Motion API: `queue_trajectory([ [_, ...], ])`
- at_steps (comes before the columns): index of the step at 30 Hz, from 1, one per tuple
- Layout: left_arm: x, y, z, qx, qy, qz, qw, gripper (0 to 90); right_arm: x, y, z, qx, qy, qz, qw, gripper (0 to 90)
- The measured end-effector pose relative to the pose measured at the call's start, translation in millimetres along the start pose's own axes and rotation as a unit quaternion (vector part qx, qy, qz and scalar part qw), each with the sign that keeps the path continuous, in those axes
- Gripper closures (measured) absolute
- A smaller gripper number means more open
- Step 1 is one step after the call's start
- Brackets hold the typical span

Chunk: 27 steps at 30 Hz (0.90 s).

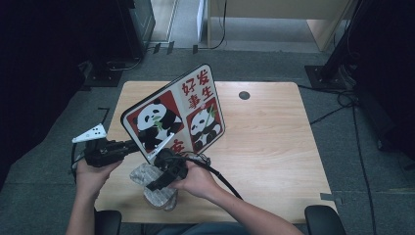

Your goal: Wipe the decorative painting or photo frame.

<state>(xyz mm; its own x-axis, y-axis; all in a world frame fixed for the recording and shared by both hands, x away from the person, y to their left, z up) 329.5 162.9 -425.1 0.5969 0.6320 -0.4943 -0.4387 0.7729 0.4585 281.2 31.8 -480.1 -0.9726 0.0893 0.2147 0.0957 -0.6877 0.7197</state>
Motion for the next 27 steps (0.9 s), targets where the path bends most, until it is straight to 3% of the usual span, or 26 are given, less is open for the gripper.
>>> queue_trajectory([
  [20, -0.7, -1.0, -0.2, -0.001, -0.002, -0.002, 1.0000, 75.0, -2.0, -31.3, -35.4, 0.030, -0.002, 0.006, 0.9995, 45.4],
  [27, -1.0, -1.0, -0.4, 0.000, -0.002, -0.002, 1.0000, 75.0, -7.7, -38.5, -42.3, 0.044, -0.023, 0.013, 0.9987, 45.5],
])
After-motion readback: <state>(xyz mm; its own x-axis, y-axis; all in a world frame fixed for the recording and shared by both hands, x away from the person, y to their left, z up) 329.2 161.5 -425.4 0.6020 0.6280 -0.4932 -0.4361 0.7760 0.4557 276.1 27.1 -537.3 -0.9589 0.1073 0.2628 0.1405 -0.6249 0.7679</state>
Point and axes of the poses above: each handheld gripper's, and its own axes: y roughly backward along the jaws, z roughly out of its top, x roughly to its left, the point moved 7 cm from there along -y, roughly forward along the jaws, and after that the axes turned 15 degrees about y, right-handed, at the moved point
